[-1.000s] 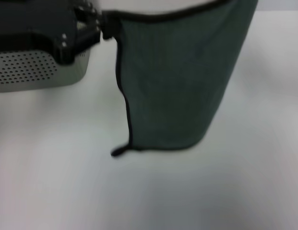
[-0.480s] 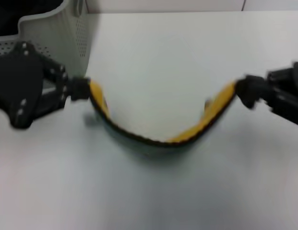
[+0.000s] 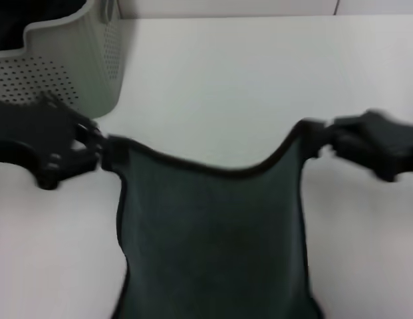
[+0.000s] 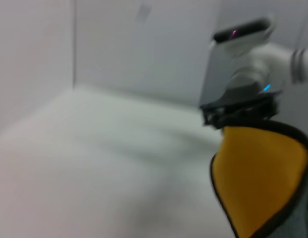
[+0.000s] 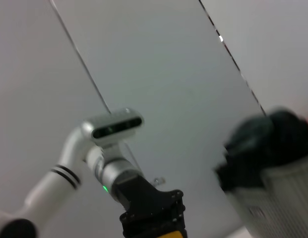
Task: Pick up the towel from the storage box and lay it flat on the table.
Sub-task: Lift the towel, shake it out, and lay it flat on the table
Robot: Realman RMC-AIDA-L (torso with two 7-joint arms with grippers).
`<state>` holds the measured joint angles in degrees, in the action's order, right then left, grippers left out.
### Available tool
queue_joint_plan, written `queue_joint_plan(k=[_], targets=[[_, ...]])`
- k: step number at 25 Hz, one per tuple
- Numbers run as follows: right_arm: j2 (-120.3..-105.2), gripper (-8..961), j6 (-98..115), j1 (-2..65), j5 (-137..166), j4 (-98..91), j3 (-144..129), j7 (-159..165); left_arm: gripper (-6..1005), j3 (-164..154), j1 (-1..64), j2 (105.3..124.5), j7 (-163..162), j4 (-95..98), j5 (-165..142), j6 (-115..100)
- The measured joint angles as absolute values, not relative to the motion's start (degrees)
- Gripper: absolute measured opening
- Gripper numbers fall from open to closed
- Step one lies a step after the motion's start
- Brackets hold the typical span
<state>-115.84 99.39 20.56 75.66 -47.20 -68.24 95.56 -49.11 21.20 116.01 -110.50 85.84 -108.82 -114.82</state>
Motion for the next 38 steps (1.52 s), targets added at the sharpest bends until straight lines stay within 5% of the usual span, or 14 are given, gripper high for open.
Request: queue_joint_plan(k=[3, 9, 38], targets=[[-115.93, 117, 94.15, 25.60, 77.59, -37.48, -69.58, 92.17, 13, -48.99, 24.79, 118.44, -108.83, 79.78, -121.47, -110.40], [-115.69, 122, 80.60, 29.96, 79.99, -34.98, -69.89, 88.85, 14, -49.74, 27.79, 119.59, -110.56, 75.94, -131.14, -99.41], [-115.58, 142, 59.92, 37.08, 85.96, -34.82, -71.54, 87.36, 14, -62.23, 29.47, 119.88, -121.91, 73.16, -141.59, -77.84]])
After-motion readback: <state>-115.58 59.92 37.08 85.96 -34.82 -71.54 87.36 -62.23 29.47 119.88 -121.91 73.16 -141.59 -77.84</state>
